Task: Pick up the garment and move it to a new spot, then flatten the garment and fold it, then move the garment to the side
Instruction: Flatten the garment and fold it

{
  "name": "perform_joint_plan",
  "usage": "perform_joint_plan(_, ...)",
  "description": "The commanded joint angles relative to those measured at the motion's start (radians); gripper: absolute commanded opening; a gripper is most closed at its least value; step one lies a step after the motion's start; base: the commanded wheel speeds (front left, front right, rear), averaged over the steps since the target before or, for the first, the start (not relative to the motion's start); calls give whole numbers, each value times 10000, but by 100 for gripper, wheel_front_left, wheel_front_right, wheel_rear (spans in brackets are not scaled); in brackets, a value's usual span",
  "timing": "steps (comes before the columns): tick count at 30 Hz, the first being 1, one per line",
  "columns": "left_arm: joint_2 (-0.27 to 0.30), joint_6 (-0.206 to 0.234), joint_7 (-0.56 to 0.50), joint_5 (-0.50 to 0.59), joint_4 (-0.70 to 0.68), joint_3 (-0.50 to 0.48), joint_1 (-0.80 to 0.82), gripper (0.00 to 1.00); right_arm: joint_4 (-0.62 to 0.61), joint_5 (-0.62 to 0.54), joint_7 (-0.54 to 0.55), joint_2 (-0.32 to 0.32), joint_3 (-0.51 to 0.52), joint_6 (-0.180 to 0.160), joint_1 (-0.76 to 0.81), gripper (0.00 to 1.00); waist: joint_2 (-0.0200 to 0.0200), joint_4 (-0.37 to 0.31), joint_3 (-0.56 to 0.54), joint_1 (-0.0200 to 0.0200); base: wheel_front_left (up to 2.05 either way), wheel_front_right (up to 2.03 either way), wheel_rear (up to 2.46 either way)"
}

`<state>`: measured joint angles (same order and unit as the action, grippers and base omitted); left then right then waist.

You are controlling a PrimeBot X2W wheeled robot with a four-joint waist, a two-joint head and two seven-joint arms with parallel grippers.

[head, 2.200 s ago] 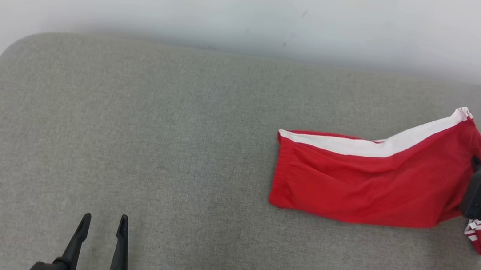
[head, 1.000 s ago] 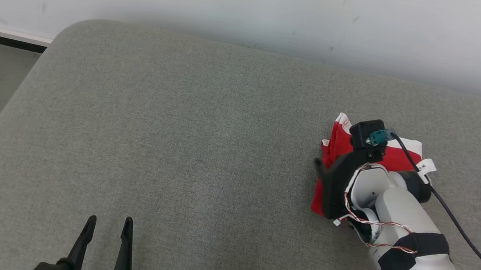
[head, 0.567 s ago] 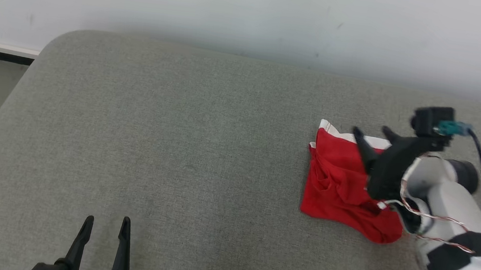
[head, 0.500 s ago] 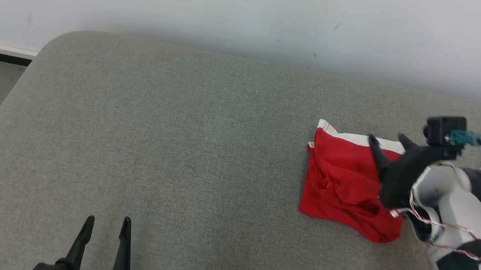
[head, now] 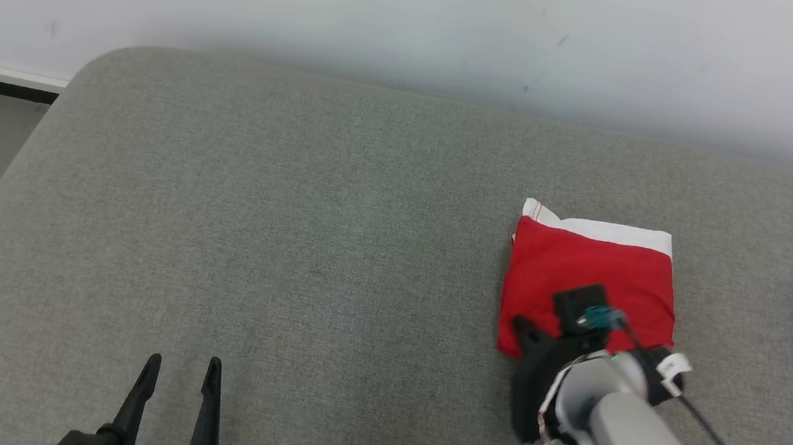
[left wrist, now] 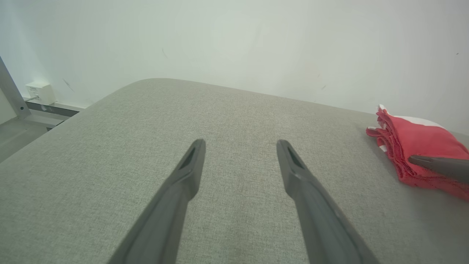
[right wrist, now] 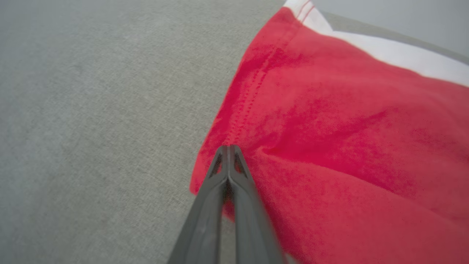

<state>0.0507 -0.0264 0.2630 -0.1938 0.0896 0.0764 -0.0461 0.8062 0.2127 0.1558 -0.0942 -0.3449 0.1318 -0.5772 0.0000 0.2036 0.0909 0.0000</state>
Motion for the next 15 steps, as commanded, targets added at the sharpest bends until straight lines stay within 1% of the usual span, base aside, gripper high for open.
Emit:
perform_joint_plan(1, 1, -8, 15, 23, 48, -39, 48, 100, 82, 224, -34, 142, -448, -28, 166, 0, 0, 30, -64, 0, 0, 0, 0)
perform_joint_plan(5, -2, 12, 15, -2, 78, -39, -17, 100, 19, 926, -91, 374, -1535, -28, 201, 0, 0, 31, -171, 0, 0, 0, 0)
perform_joint_plan(8, 0, 49, 15, -14, 111, -32, -75, 100, -248, 1669, -278, 422, -2046, -28, 175, 0, 0, 10, -318, 0, 0, 0, 0)
perform_joint_plan(10, 0, 71, 15, -1, 139, -54, -155, 100, -495, 2127, -497, 431, -2183, -28, 157, 0, 0, -40, -443, 0, 0, 0, 0)
perform_joint_plan(13, 0, 137, 15, 40, 192, -126, -258, 100, -862, 2606, -981, 436, -2040, -28, 238, 0, 0, -199, -701, 0, 0, 0, 0)
perform_joint_plan(14, 0, 160, 15, 43, 194, -157, -272, 100, -949, 2673, -1150, 435, -1937, -28, 298, 29, 0, -273, -788, 0, 0, 0, 0)
perform_joint_plan(15, 0, 178, 15, 38, 200, -187, -297, 100, -1034, 2676, -1345, 432, -1785, -28, 355, 49, 0, -356, -881, 0, 0, 0, 0)
